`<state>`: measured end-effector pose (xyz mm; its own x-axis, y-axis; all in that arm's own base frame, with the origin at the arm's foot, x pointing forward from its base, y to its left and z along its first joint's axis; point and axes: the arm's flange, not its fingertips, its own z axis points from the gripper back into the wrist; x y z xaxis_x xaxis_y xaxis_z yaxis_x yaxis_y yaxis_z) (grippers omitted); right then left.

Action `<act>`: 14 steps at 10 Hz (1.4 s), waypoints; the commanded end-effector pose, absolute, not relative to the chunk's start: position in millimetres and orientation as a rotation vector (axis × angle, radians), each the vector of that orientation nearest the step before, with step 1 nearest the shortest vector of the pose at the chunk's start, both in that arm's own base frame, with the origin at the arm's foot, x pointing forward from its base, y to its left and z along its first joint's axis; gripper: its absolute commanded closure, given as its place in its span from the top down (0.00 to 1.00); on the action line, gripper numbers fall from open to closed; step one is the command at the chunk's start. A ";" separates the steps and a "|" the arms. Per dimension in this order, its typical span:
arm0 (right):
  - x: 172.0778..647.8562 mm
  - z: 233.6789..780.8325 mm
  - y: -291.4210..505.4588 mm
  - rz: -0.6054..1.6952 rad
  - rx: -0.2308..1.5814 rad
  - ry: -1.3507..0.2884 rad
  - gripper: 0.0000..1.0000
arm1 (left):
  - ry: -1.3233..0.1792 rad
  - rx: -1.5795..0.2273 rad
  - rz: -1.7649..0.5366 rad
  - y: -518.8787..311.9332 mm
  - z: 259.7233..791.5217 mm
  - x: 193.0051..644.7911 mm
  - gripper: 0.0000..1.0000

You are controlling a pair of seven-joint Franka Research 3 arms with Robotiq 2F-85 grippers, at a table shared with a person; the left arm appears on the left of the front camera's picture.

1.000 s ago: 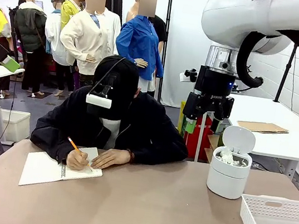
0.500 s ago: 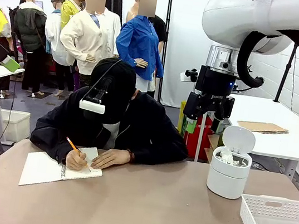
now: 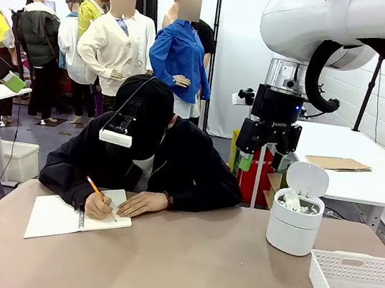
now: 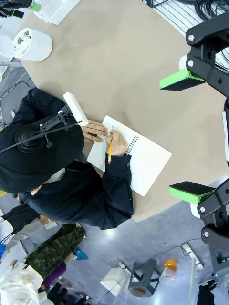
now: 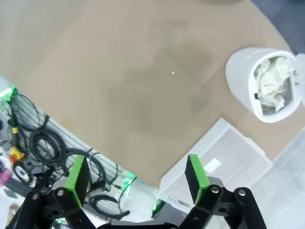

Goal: Sort the paper based on its condition.
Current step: If a person hands you a paper, place it in the Organizing basket , and if it's crumpled, put it in the Trash can.

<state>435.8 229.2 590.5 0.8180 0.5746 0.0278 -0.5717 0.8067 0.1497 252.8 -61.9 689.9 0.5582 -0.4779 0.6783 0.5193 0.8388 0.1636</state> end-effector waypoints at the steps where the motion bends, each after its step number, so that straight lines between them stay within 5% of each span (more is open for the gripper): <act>1: 408.3 596.6 234.3 0.663 0.244 -0.035 1.00 | -0.783 -0.058 -0.586 -62.2 690.3 252.3 1.00; 8: 353.5 612.6 274.3 0.900 0.338 -0.352 1.00 | -0.783 -0.058 -0.586 -62.2 690.3 252.3 1.00; 14: 383.6 648.7 301.9 0.951 0.316 -0.427 1.00 | -0.783 -0.058 -0.586 -62.2 690.3 252.3 1.00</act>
